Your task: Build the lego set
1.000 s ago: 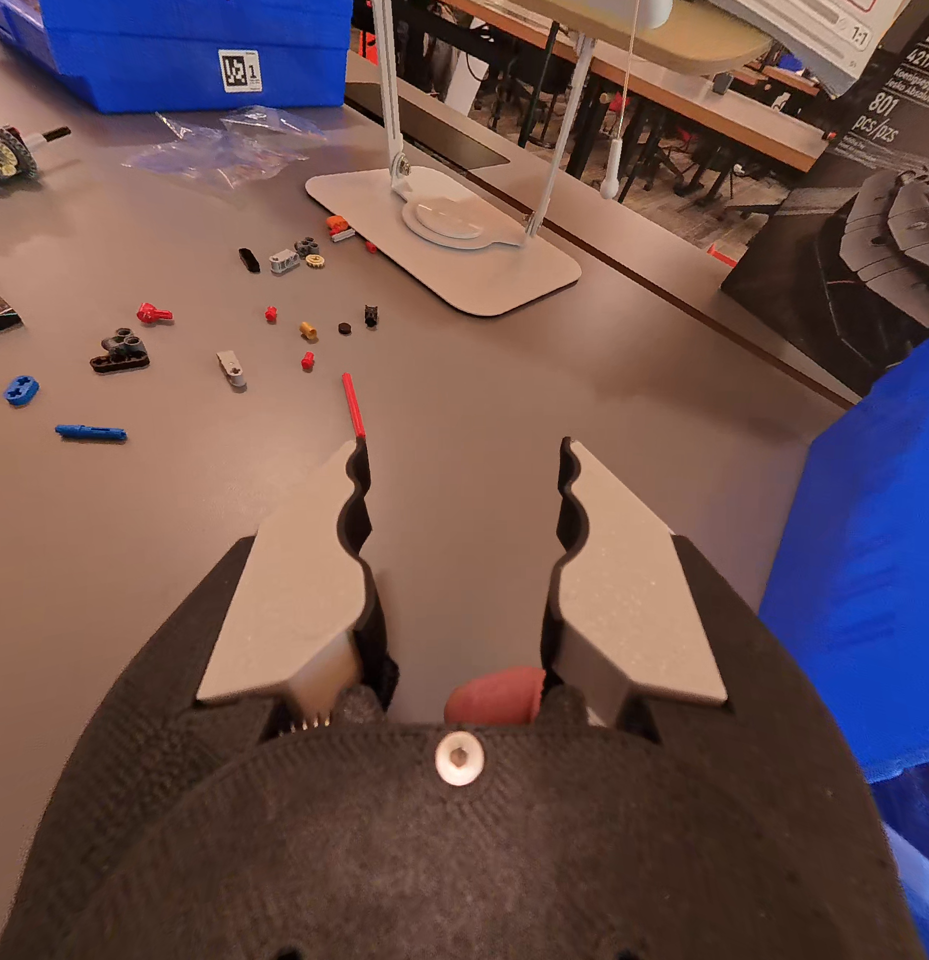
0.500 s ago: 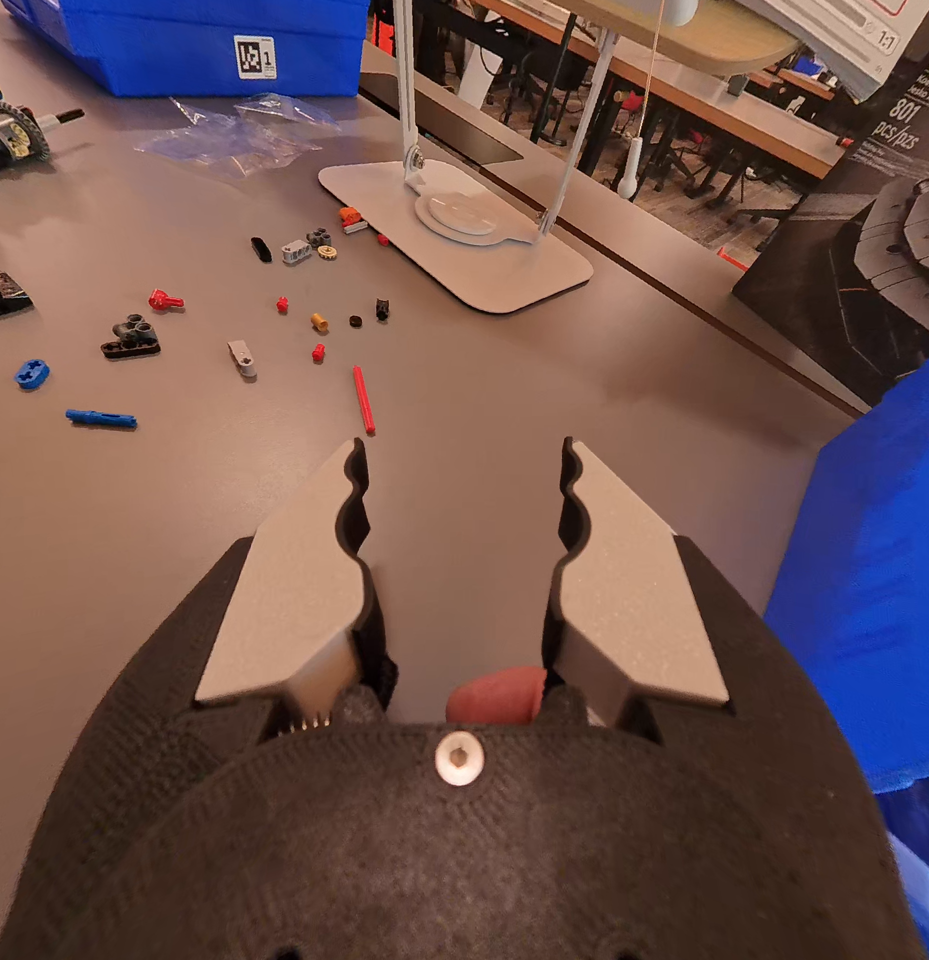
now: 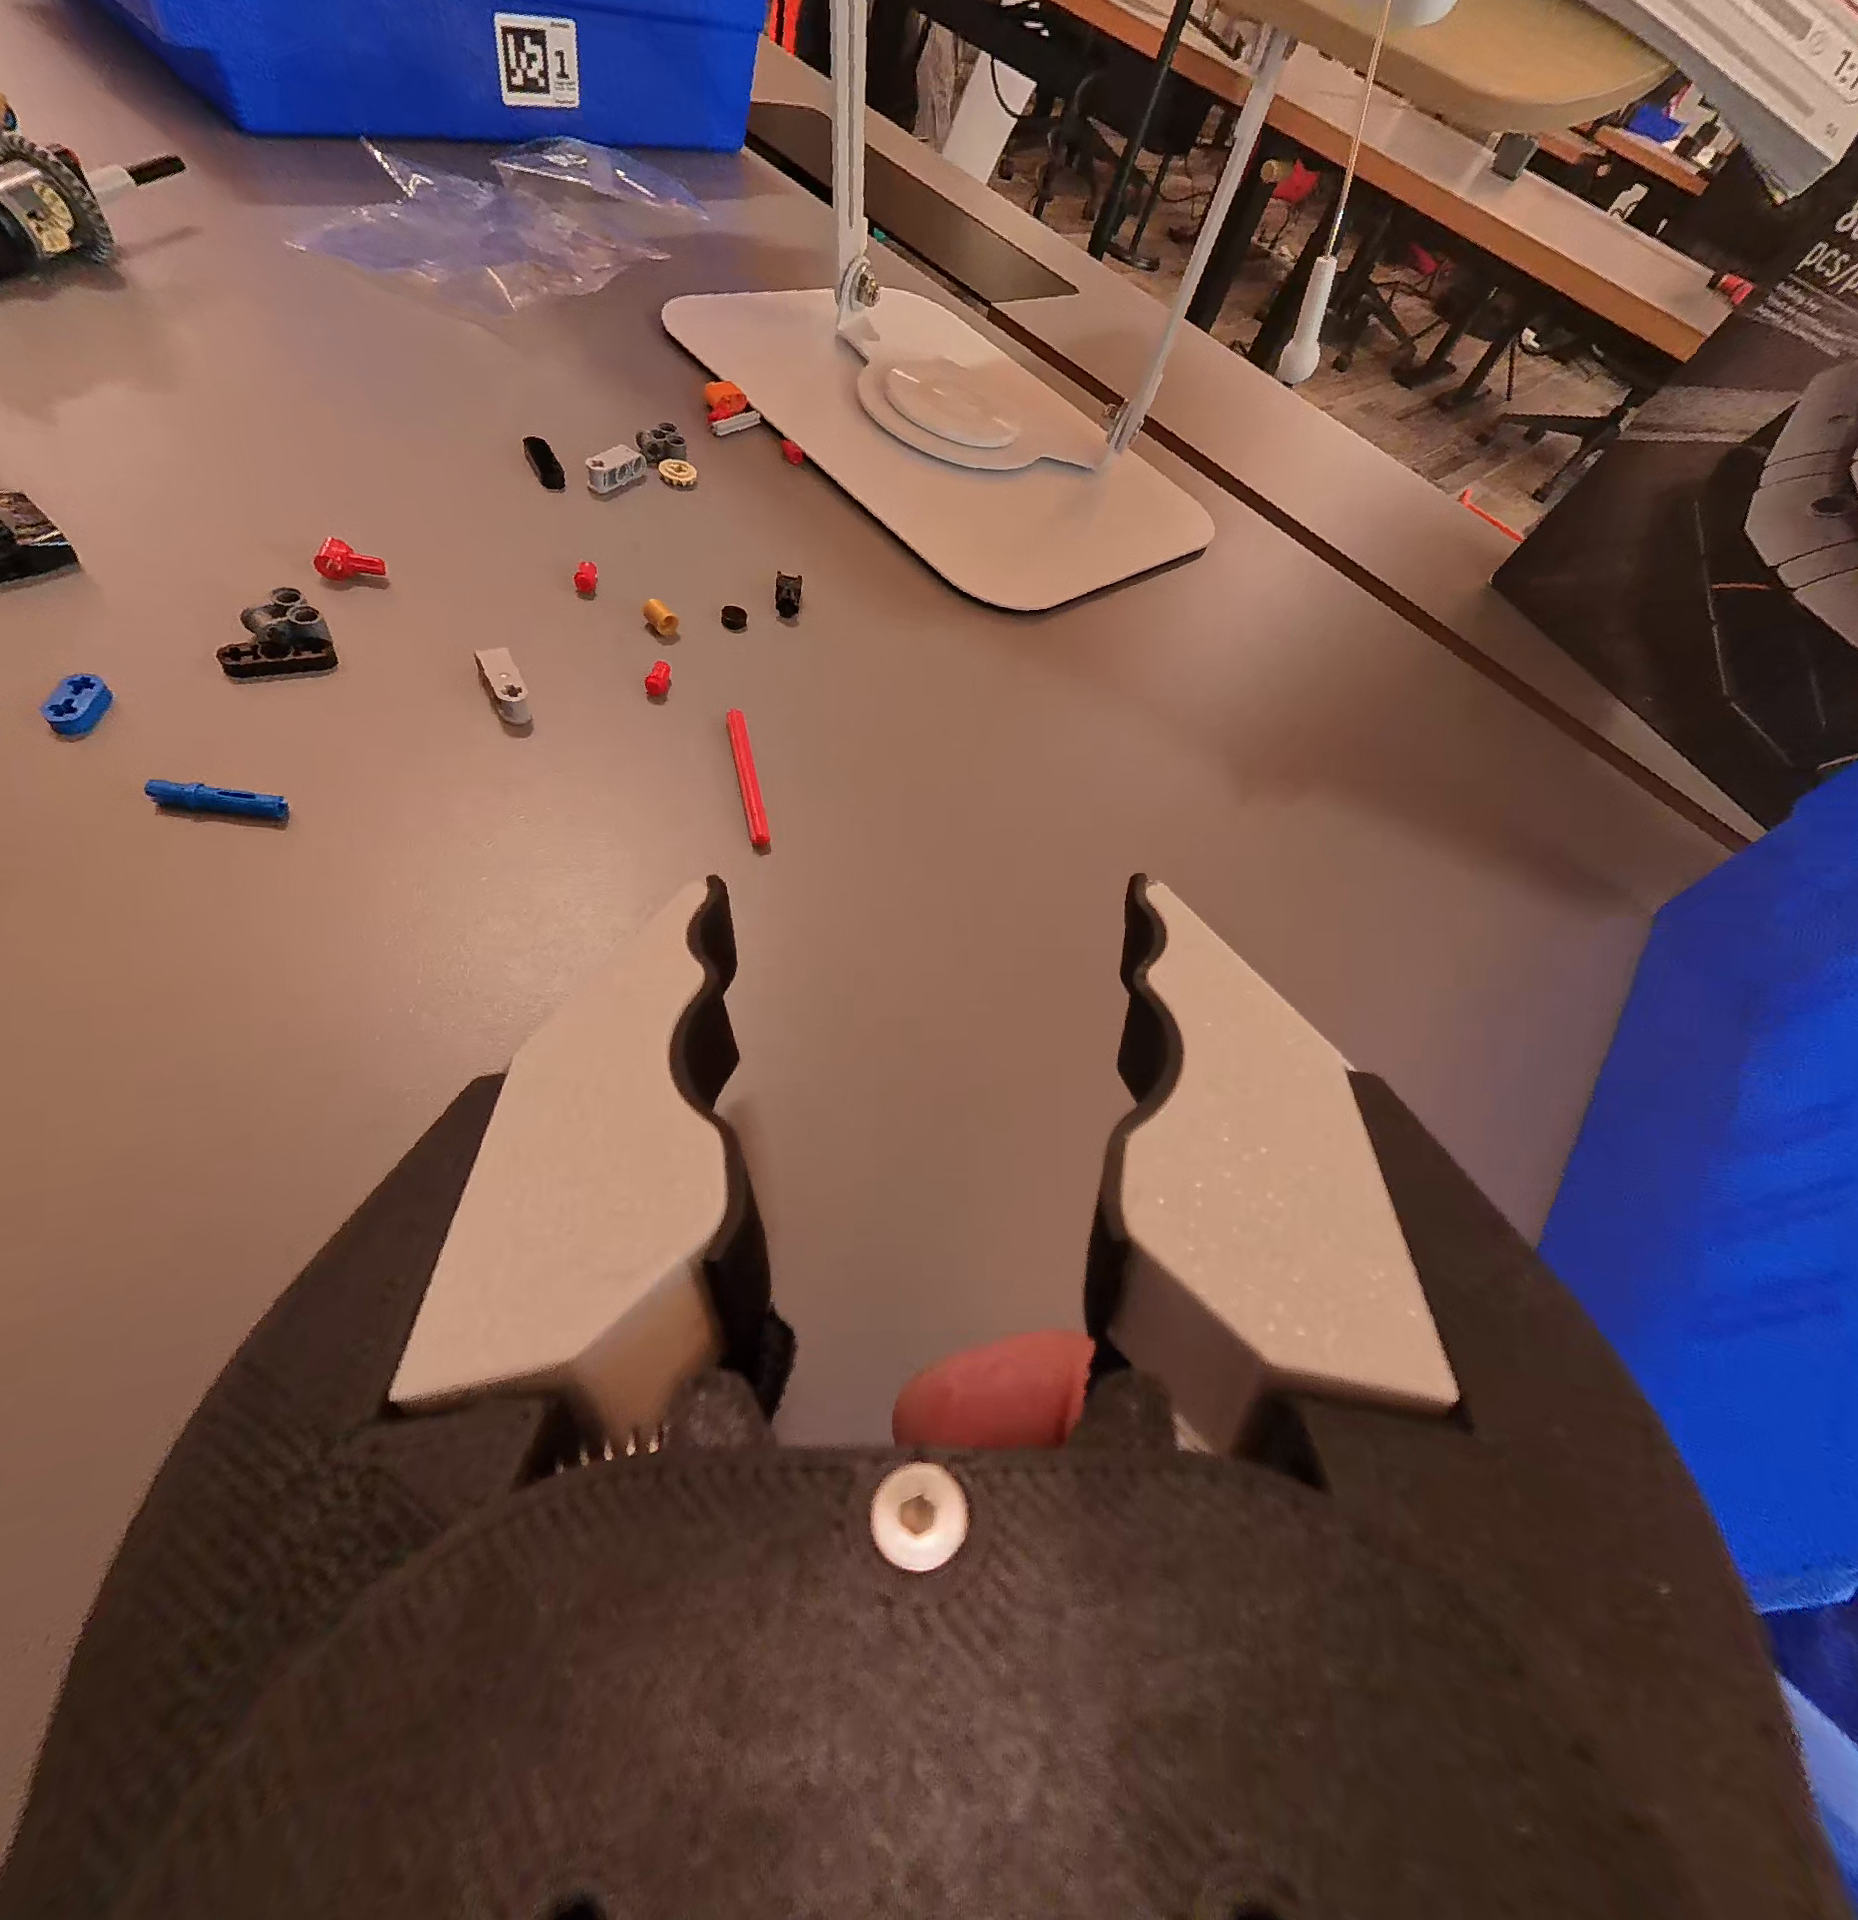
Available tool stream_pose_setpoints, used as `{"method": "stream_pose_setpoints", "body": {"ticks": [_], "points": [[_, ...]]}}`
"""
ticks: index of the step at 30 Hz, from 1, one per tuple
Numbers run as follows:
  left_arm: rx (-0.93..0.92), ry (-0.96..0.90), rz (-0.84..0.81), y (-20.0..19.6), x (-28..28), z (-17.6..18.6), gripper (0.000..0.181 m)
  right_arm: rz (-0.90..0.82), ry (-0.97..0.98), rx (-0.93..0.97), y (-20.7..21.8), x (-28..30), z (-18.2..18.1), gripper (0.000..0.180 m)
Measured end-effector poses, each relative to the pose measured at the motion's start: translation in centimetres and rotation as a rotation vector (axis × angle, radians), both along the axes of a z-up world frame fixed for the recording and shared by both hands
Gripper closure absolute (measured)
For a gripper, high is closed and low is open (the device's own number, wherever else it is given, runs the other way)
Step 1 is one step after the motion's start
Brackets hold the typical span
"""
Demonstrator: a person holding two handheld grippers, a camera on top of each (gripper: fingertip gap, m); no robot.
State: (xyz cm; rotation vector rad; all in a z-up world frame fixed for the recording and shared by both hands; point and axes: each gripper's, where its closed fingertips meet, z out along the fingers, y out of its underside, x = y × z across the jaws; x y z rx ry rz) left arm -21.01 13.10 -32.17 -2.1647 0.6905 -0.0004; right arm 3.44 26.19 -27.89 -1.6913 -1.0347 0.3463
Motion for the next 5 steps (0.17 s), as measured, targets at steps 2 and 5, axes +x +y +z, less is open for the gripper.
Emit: {"method": "stream_pose_setpoints", "body": {"ticks": [2,5], "points": [[0.003,0.007,-0.006,-0.03,0.1,-0.02,0.13,0.001,-0.003,-0.001,-0.01,-0.02,-0.05,0.107],[0.002,0.01,-0.01,-0.04,0.16,-0.06,0.134,0.002,-0.006,0.0,-0.03,-0.05,-0.06,0.107]]}}
